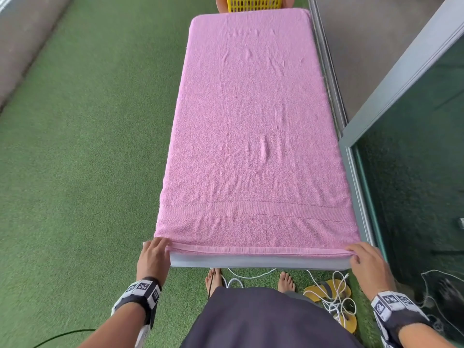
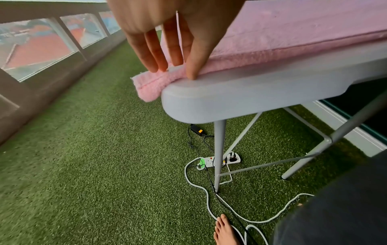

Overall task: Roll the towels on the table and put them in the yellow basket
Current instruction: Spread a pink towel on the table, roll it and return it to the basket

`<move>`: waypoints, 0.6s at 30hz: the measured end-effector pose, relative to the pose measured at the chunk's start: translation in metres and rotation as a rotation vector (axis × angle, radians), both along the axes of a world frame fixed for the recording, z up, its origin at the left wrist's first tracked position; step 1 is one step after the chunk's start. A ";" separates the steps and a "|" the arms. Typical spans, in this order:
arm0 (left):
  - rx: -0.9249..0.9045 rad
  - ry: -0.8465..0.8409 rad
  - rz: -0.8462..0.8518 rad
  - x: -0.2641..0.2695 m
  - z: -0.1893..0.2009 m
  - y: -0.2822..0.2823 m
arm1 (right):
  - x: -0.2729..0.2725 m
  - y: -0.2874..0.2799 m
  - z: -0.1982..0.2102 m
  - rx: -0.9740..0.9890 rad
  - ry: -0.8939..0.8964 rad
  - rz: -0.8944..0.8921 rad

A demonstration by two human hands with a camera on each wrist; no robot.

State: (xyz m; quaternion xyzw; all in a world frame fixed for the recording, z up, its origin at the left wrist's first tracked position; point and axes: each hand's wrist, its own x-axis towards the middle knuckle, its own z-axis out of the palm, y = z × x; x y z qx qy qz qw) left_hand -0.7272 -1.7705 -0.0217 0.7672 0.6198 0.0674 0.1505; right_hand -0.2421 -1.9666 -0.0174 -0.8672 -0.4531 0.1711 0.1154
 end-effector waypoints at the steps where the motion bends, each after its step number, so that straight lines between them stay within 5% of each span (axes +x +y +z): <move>1: 0.008 0.008 -0.007 -0.001 -0.001 0.002 | 0.001 0.000 -0.003 0.009 0.002 -0.003; 11: 0.093 0.078 -0.177 -0.014 0.004 0.006 | 0.008 -0.008 -0.003 0.059 -0.101 0.087; 18: 0.049 0.203 0.022 0.001 0.003 0.010 | 0.010 0.002 0.001 -0.017 -0.201 0.018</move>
